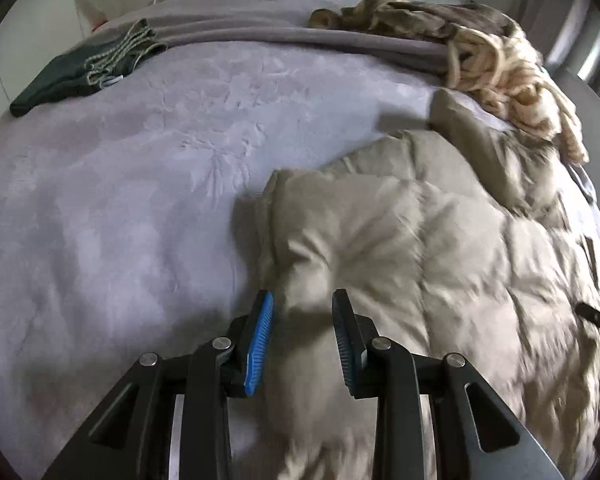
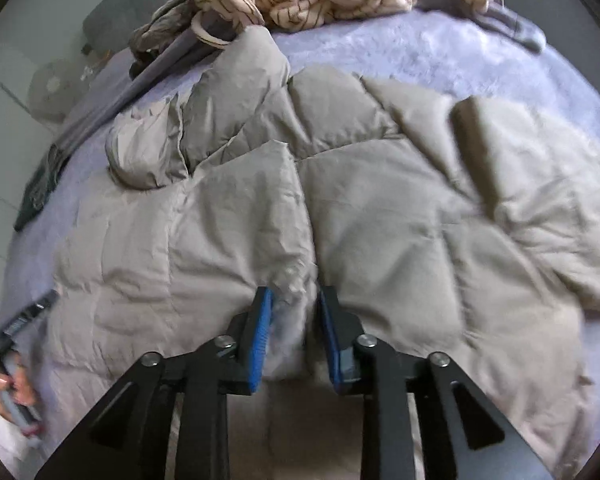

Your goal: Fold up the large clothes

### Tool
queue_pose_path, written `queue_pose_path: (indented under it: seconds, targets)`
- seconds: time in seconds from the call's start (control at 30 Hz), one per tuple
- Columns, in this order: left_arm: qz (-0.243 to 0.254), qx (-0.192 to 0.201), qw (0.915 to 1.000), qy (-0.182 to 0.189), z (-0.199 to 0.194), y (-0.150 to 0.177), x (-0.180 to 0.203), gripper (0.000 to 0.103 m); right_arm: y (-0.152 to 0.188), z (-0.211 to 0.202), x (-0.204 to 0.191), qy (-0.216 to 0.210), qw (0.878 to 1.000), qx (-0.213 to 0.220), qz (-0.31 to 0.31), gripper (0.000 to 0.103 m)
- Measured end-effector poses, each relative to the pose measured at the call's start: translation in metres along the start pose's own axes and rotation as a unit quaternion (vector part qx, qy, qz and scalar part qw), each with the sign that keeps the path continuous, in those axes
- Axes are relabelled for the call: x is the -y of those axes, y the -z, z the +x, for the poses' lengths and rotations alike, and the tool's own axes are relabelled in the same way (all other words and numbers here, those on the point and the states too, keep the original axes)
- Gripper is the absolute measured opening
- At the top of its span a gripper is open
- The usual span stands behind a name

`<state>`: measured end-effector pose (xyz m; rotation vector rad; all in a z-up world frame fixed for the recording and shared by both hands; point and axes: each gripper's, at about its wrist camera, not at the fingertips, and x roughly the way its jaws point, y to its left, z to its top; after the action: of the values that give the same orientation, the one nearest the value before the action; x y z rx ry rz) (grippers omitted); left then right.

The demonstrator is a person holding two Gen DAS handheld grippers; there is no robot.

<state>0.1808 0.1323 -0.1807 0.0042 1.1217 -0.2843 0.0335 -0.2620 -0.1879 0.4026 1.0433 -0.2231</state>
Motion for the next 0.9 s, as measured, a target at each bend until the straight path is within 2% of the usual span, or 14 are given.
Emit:
queue_pose_path:
  seconds: [0.13,0.3,0.37,0.53,0.6,0.67,0.7,0.77,0.8,0.83,0.9]
  targets:
    - [0.012,-0.018,0.9998,-0.002,-0.018,0.021,0.004,0.033,0.015,-0.022,0.007,0.02,1.0,0.001,-0.013,0.04]
    - [0.0,-0.052,0.9986,0.009,-0.031,0.045,0.02,0.033,0.034,-0.04,0.014,0.01,1.0,-0.014,0.004,0.049]
    - [0.015,-0.062,0.9979,0.008,-0.035,0.051,0.037,0.033,0.045,-0.048,0.02,0.0,1.0,-0.021,0.018,0.058]
    - [0.028,-0.073,0.9966,0.026,-0.045,0.059,0.086,0.033,0.057,-0.059,0.034,-0.018,0.998,-0.035,0.045,0.063]
    - [0.031,-0.074,0.996,0.038,-0.045,0.06,0.108,0.033,0.059,-0.065,0.042,-0.023,0.998,-0.034,0.05,0.071]
    - [0.037,-0.073,0.9958,0.041,-0.044,0.06,0.128,0.033,0.06,-0.072,0.053,-0.025,0.998,-0.029,0.058,0.074]
    - [0.043,-0.074,0.9955,0.041,-0.042,0.061,0.141,0.037,0.059,-0.075,0.061,-0.025,0.997,-0.027,0.063,0.074]
    - [0.046,-0.076,0.9952,0.042,-0.04,0.062,0.159,0.092,0.056,-0.079,0.074,-0.025,0.997,-0.024,0.075,0.078]
    - [0.046,-0.066,0.996,0.039,-0.042,0.062,0.168,0.097,0.056,-0.082,0.084,-0.028,0.996,-0.022,0.085,0.08]
    - [0.05,-0.055,0.9966,0.036,-0.044,0.062,0.179,0.097,0.055,-0.084,0.094,-0.03,0.995,-0.019,0.095,0.081]
    - [0.064,-0.057,0.9958,0.032,-0.041,0.062,0.197,0.097,0.054,-0.088,0.114,-0.029,0.993,-0.014,0.114,0.081]
